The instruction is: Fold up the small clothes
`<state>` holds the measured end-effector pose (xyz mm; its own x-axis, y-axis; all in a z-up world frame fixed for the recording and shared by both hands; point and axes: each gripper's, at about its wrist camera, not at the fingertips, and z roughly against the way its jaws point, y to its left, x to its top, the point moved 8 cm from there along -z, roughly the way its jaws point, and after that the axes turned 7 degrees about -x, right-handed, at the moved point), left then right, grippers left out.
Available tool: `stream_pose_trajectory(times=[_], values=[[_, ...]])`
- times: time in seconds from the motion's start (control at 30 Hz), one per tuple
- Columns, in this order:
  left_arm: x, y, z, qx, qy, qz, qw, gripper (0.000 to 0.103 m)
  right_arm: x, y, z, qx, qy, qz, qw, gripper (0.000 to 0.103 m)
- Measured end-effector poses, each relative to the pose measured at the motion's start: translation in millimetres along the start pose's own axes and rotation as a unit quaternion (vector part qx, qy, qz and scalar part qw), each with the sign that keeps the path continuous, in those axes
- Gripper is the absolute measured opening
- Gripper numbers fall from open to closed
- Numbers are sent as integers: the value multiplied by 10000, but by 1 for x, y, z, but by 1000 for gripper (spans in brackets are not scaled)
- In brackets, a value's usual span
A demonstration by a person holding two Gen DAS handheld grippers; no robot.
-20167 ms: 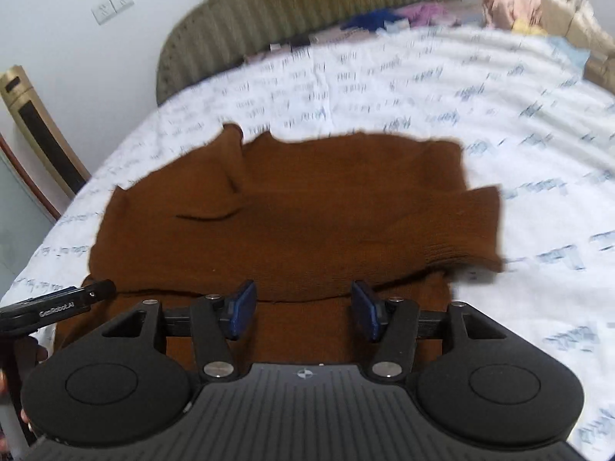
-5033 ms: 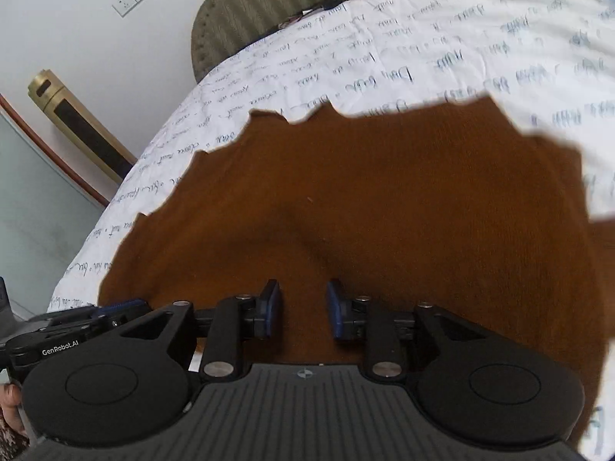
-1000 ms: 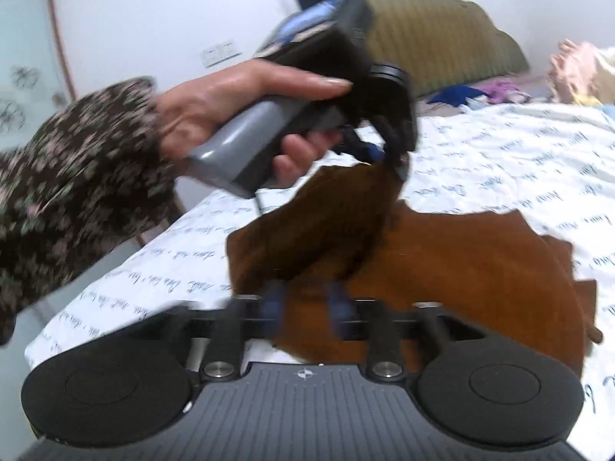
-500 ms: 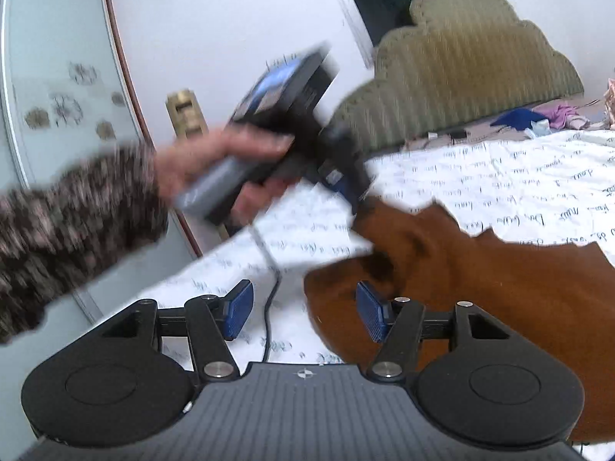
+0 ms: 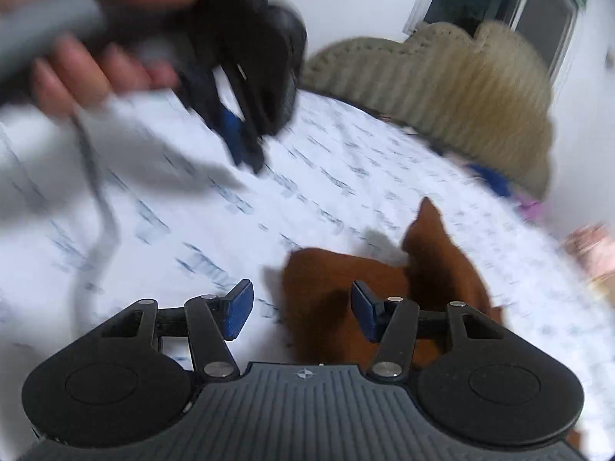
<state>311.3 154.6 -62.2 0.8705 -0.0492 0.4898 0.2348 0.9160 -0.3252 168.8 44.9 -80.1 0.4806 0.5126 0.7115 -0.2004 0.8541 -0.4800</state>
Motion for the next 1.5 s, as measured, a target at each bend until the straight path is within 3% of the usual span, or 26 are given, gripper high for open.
stream_pose_trajectory(times=[0.07, 0.13, 0.23, 0.33, 0.43, 0.67, 0.93, 1.17, 1.33, 1.5], values=[[-4, 6, -2, -107, 23, 93, 9999, 13, -5, 5, -15, -214, 139, 123, 9996, 45], [-9, 11, -6, -249, 72, 267, 9993, 13, -12, 6, -27, -294, 291, 179, 9990, 21], [-15, 17, -14, -367, 128, 497, 9980, 13, -11, 3, -30, -201, 193, 57, 9996, 10], [-19, 13, -17, -422, 104, 557, 9975, 13, -7, -14, -18, 148, 112, -479, 9987, 8], [-21, -2, -16, -463, 52, 500, 9977, 13, -2, -47, 0, 589, -13, -1311, 9896, 8], [-22, -81, -42, -872, 153, 285, 9957, 13, -16, -138, 61, 1001, -655, -2837, 9514, 8], [0, -188, -71, -1375, 6, 207, 9903, 13, -72, -219, 84, 694, -735, -3916, 9145, 8], [12, -265, -84, -1512, -45, -19, 9885, 13, -119, -266, 79, 525, -791, -4587, 8835, 8], [6, -322, -76, -1604, -342, -634, 9844, 13, -156, -305, 102, 58, -946, -4860, 8688, 8], [-30, -351, -91, -1487, 91, -1110, 9826, 13, -220, -319, 99, -139, -232, -5330, 8457, 8]])
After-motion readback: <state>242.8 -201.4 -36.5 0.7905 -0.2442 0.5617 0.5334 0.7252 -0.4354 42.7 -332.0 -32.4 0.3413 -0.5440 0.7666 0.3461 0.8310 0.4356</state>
